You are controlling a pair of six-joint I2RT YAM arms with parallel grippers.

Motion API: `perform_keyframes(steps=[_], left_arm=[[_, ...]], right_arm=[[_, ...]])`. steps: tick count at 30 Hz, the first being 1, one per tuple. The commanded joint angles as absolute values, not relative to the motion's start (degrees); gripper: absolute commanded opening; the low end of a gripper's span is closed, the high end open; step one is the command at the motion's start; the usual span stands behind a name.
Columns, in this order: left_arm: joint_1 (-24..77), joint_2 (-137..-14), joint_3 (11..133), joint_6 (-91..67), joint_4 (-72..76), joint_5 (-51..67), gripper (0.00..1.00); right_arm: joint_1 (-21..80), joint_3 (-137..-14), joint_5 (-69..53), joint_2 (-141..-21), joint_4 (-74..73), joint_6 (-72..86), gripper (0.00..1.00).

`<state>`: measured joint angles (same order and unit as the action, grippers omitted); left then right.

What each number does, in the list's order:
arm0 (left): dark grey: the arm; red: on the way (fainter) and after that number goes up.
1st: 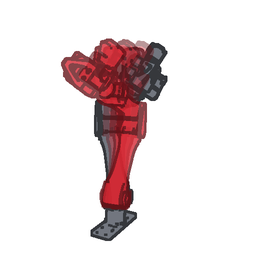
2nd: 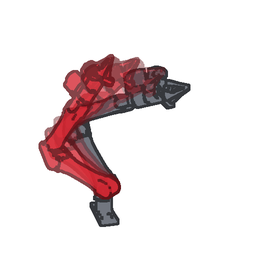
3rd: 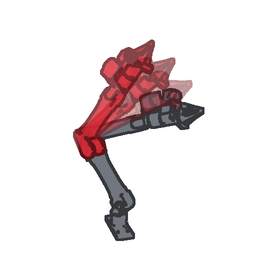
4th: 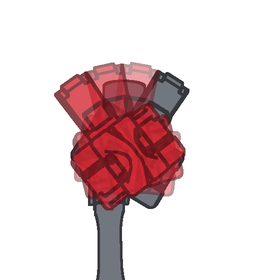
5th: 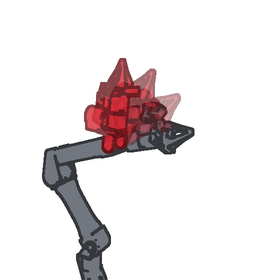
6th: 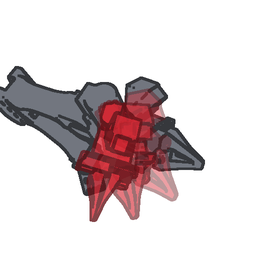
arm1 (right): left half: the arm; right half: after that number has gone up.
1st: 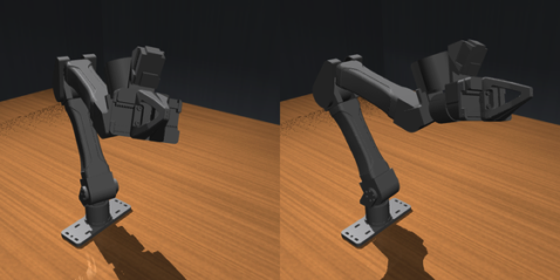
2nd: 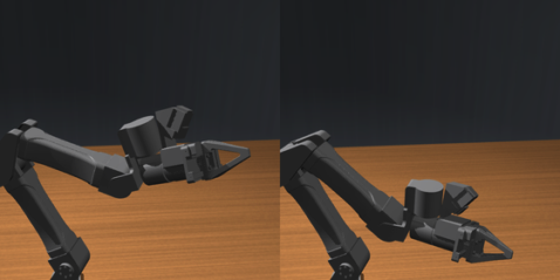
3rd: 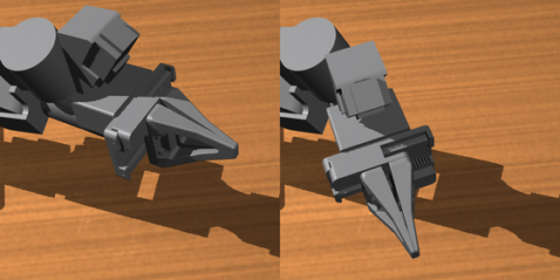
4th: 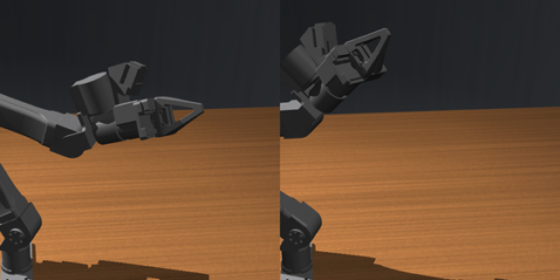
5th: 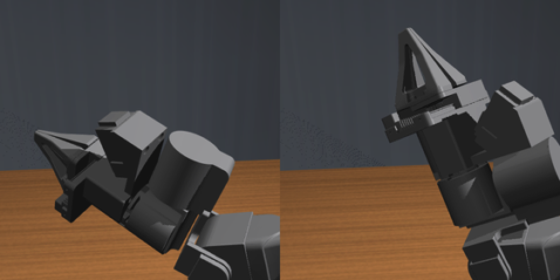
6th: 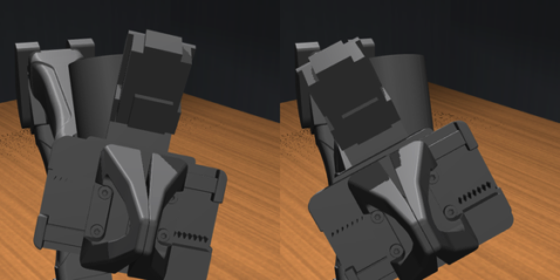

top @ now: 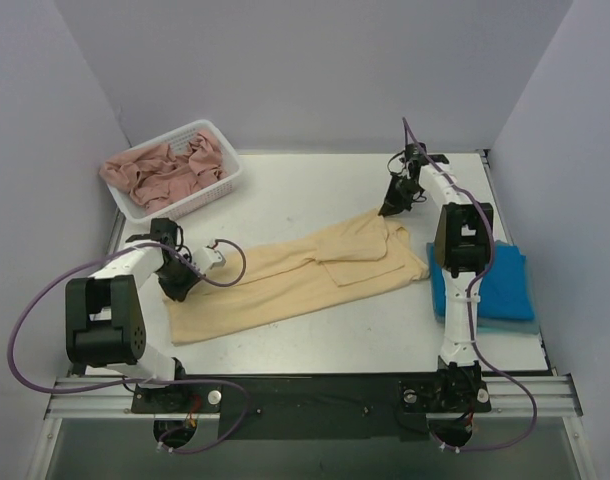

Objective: Fold and stack the t-shirts
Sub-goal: Rotate the tshirt 90 degrees

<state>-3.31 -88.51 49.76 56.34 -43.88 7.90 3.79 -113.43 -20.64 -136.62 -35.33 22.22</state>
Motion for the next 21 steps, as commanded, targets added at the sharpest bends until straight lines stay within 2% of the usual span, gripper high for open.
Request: perform_keyframes(steps=[1,11,12,13,14,16,20,21], left_arm=[[-3.34,-85.96,48.97,59.76,-51.76,9.59,0.00],[-0.53,-82.97,47.55,60.13,-57.40,11.87,0.00],[-0.53,-83.06,48.42,59.86,-57.48,11.87,0.00],[-0.53,-83.32,48.69,59.68,-57.92,11.87,0.01],[-0.53,-83.41,49.65,59.68,-58.27,11.95,0.08],[-0.53,-83.32,51.32,60.64,-60.20,11.87,0.20],[-0.53,-82.97,56.93,63.28,-66.61,11.60,0.39],[-0.53,-83.23,57.82,63.98,-69.06,11.69,0.49]], right_arm=[[2.29,-121.71,-21.97,-139.91,-31.21,28.20,0.00],[2.02,-127.35,-27.06,-145.55,-21.71,31.20,0.00],[2.11,-127.09,-28.64,-145.63,-21.45,31.11,0.01],[2.02,-127.00,-29.44,-145.11,-21.36,30.85,0.06],[2.11,-126.48,-30.40,-144.85,-21.36,30.68,0.21],[1.85,-124.03,-29.45,-141.95,-21.44,29.62,0.34],[1.32,-117.44,-24.79,-131.68,-22.23,24.27,0.42],[1.14,-116.38,-22.52,-127.48,-23.89,22.08,0.44]])
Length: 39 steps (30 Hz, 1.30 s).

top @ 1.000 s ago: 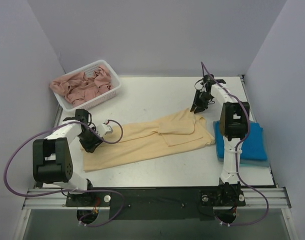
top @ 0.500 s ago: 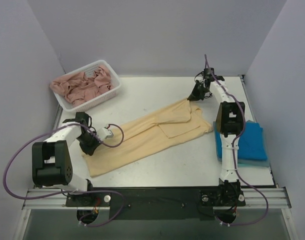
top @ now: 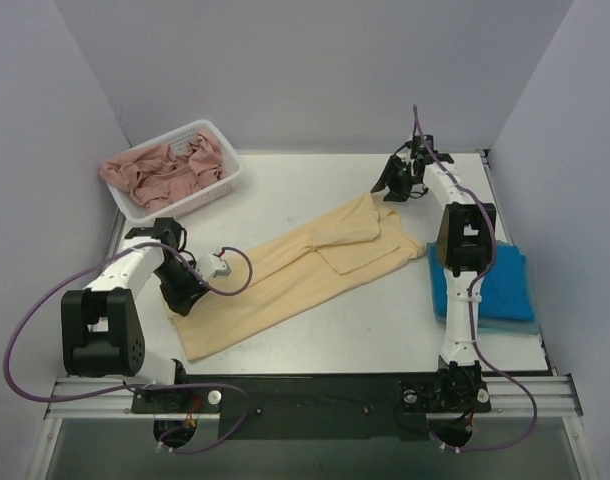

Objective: Fold and stack the t-shirts
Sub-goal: Rotate the tshirt 90 degrees

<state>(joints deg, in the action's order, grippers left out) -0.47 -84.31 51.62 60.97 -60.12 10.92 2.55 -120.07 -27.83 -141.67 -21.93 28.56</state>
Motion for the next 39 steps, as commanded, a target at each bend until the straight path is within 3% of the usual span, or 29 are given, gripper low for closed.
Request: perform_keyframes(steps=[1,2,6,9,11,13,16,18,24,26,27,31,33,34,35,39], left_arm=[[-0.53,-83.32,60.18,64.33,-70.47,11.95,0.56],[-0.53,-83.58,61.34,64.68,-72.84,12.56,0.73],[-0.53,-84.20,67.58,65.66,-77.08,16.95,0.77],[-0.61,-84.81,69.43,62.51,-71.49,19.07,0.76],[-0.79,-85.69,69.96,58.46,-66.48,17.85,0.69],[-0.79,-87.18,70.48,54.68,-61.64,15.83,0.51],[-0.79,-89.20,70.84,49.05,-57.05,13.71,0.12],[-0.79,-89.30,70.14,48.17,-55.90,13.88,0.00],[-0.79,-87.71,67.24,47.81,-55.11,16.08,0.00],[-0.79,-87.63,66.71,47.46,-56.24,16.43,0.00],[-0.79,-87.28,66.62,47.55,-56.60,16.52,0.00],[-0.79,-85.18,65.66,47.99,-58.18,18.36,0.00],[-0.70,-83.94,65.65,49.30,-60.11,21.17,0.00],[-0.70,-83.41,66.09,49.83,-62.03,23.70,0.03],[-0.70,-82.54,66.18,51.14,-63.09,24.86,0.13],[-0.62,-79.11,64.79,61.92,-69.78,33.91,0.25]], right_arm=[[1.14,-114.02,-21.28,-125.09,-24.78,19.54,0.45],[1.14,-112.69,-18.49,-120.63,-26.96,18.38,0.46],[1.14,-99.43,-9.17,-108.58,-32.07,17.40,0.47],[1.14,-87.49,-4.49,-103.89,-34.36,17.84,0.47],[0.97,-82.81,-3.08,-102.13,-35.16,18.80,0.45],[0.88,-80.25,-4.39,-101.78,-35.51,20.03,0.44],[1.14,-76.92,-4.57,-102.22,-35.86,23.45,0.43],[1.14,-75.16,-4.83,-102.91,-35.77,25.92,0.43],[0.97,-76.72,-9.49,-109.50,-34.45,28.56,0.44],[0.88,-79.09,-9.49,-112.23,-34.28,29.00,0.36],[0.79,-79.88,-9.58,-114.15,-34.28,29.00,0.26],[0.18,-85.77,-11.42,-119.60,-34.36,29.00,0.02],[-1.30,-92.42,-11.78,-123.11,-34.37,28.92,0.00],[-2.28,-94.81,-11.86,-124.70,-34.37,29.00,0.00],[-2.89,-99.27,-12.82,-127.76,-34.45,29.18,0.00],[-5.36,-119.63,-17.65,-139.35,-34.45,30.76,0.00]])
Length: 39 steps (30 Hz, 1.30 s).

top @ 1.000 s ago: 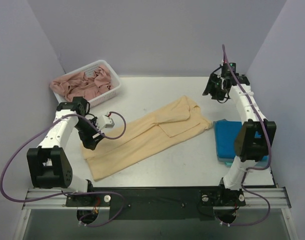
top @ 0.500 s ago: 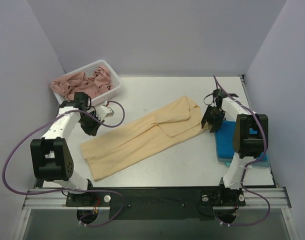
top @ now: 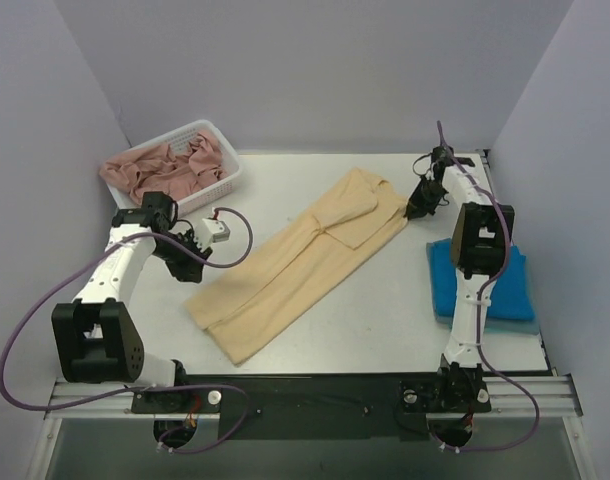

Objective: Fold and stack the t-shirts
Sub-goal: Rotate the tshirt 90 degrees

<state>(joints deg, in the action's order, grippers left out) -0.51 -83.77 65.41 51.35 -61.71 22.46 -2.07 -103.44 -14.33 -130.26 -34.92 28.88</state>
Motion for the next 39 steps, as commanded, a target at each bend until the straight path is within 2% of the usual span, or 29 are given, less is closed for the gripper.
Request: perform_keyframes(steps=[1,2,4,5,8,9,11,13,15,18,21,24,28,30,31,33,39], left_arm=[[1.21,-78.67,63.73,64.40,-70.39,34.53,0.27],[2.80,-77.88,61.98,67.21,-69.97,34.11,0.33],[6.74,-77.52,59.69,70.73,-68.91,32.79,0.40],[8.77,-77.52,59.16,73.28,-68.56,31.65,0.45],[14.05,-77.35,56.00,74.88,-64.97,30.67,0.53],[14.24,-77.08,55.55,75.32,-62.95,31.89,0.57],[14.41,-76.82,54.23,79.42,-62.06,34.96,0.61],[14.59,-76.64,53.18,82.34,-60.74,37.34,0.64],[14.76,-76.46,52.47,83.75,-59.34,39.02,0.65],[14.68,-75.50,50.72,85.69,-58.28,41.04,0.65],[14.24,-71.47,43.98,84.12,-51.80,42.18,0.65],[12.66,-67.25,37.37,76.04,-37.58,43.24,0.67],[11.52,-61.27,33.49,75.59,-35.59,41.93,0.70],[10.55,-59.34,32.70,75.32,-36.64,42.01,0.72],[10.20,-58.54,32.26,75.50,-37.09,42.10,0.72],[9.15,-56.61,31.20,74.62,-37.00,42.27,0.74],[6.68,-52.56,29.18,75.58,-39.81,42.01,0.74]], right_arm=[[-5.80,-123.10,-18.88,-141.40,-34.45,31.72,0.00],[-5.89,-130.44,-20.64,-145.59,-34.37,32.42,0.00],[-6.33,-137.07,-21.62,-149.83,-32.36,34.97,0.00],[-6.59,-137.63,-22.23,-150.55,-28.25,36.98,0.04],[-7.47,-134.39,-23.55,-149.42,-20.84,39.99,0.26],[-7.91,-134.21,-23.90,-148.28,-19.96,39.56,0.30],[-8.17,-132.63,-23.99,-144.61,-19.95,35.96,0.47],[-8.09,-127.72,-23.99,-138.21,-19.25,31.65,0.53],[-7.74,-115.12,-24.17,-128.92,-15.93,27.26,0.58],[-5.72,-98.39,-24.17,-113.07,-8.45,19.98,0.61],[-1.25,-77.86,-26.01,-94.56,-2.21,12.50,0.62],[10.76,-64.81,-27.15,-82.99,-1.06,1.81,0.62],[29.47,-47.40,-32.41,-70.51,4.99,-10.88,0.62],[38.99,-39.67,-33.92,-68.56,8.42,-17.21,0.64],[45.55,-38.42,-33.23,-68.47,8.96,-21.75,0.64],[52.51,-37.27,-28.93,-70.56,10.37,-25.03,0.64],[63.97,-41.13,-21.47,-84.10,9.31,-32.51,0.53]])
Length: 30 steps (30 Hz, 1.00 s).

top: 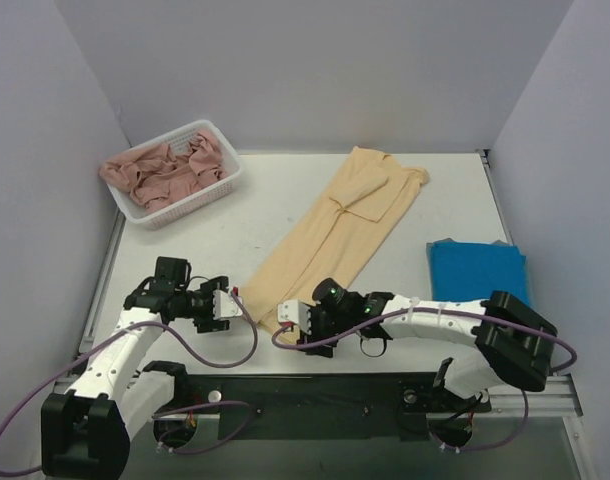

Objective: Fold and stack the t-shirts
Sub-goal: Rotate the tshirt 90 degrees

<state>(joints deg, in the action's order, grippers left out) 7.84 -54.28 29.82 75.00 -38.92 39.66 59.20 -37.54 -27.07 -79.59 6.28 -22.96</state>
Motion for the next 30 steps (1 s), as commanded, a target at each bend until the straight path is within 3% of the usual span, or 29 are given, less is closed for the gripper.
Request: perform_keyframes(steps=[1,9,11,12,14,19,25,30], left_arm=[[6.42,-52.38,29.09,75.67,-39.90,42.01,0.73],[11.69,-50.01,27.51,77.52,-37.35,36.65,0.73],[12.39,-49.92,27.77,77.43,-37.35,36.92,0.73],[13.09,-49.75,27.34,78.13,-37.27,36.74,0.73],[13.88,-49.22,26.98,81.19,-38.93,36.39,0.73],[15.55,-48.08,28.47,95.96,-51.49,39.19,0.72],[20.37,-48.34,30.23,97.11,-49.23,48.24,0.88],[29.52,-52.81,30.94,97.83,-45.02,45.62,0.89]], right_arm=[[64.25,-41.57,-21.01,-85.42,9.66,-32.52,0.53],[69.51,-44.54,-16.00,-92.70,9.85,-34.99,0.50],[70.57,-45.53,-15.91,-95.00,8.88,-33.32,0.33],[70.84,-45.88,-15.56,-95.62,7.57,-32.79,0.18],[72.24,-47.62,-13.29,-94.49,0.49,-31.47,0.00],[73.21,-41.32,-13.00,-80.79,-8.33,-29.00,0.00],[75.32,-35.60,-14.15,-68.83,-15.72,-33.57,0.00],[75.41,-33.93,-13.18,-66.54,-18.19,-36.29,0.00]])
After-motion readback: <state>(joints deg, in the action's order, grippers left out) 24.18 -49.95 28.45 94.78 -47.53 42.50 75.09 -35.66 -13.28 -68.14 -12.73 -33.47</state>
